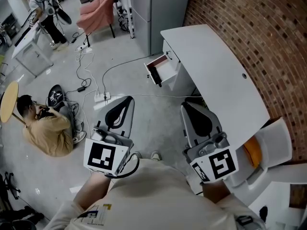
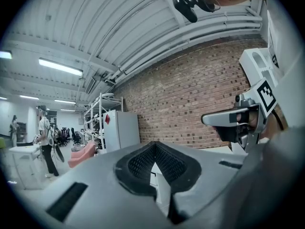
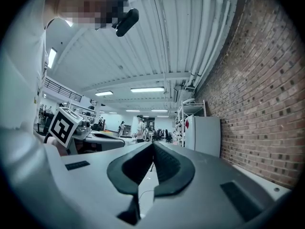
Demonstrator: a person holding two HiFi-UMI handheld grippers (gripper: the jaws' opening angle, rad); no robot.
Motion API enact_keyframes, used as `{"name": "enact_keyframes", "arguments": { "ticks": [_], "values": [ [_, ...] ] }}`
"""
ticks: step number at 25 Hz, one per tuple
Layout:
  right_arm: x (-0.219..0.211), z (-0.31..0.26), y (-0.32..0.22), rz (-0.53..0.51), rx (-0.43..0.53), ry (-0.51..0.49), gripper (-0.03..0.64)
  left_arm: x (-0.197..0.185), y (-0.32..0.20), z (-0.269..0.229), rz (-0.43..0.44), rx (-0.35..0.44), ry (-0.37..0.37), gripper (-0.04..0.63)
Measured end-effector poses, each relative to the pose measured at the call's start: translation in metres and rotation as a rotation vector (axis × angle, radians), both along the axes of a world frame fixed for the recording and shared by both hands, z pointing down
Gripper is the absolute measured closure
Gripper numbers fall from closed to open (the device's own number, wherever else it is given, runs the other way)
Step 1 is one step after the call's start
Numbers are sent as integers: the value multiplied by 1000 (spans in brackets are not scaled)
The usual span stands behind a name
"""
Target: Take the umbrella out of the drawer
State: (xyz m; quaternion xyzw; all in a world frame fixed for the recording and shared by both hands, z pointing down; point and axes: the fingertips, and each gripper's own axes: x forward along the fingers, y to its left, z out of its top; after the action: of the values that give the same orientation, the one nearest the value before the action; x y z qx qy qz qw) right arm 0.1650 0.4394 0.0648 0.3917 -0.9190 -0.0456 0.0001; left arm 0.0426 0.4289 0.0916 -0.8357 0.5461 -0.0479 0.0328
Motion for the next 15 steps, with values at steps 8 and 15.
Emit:
{"name": "enact_keyframes", "arguments": {
  "ticks": [8, 15],
  "values": [
    [13, 7, -4, -21, 3, -1, 609, 13, -7, 4, -20, -2, -1, 588],
    [23, 15, -12, -26, -6, -11, 609, 19, -12, 10, -42, -24, -22, 588]
  ]
}}
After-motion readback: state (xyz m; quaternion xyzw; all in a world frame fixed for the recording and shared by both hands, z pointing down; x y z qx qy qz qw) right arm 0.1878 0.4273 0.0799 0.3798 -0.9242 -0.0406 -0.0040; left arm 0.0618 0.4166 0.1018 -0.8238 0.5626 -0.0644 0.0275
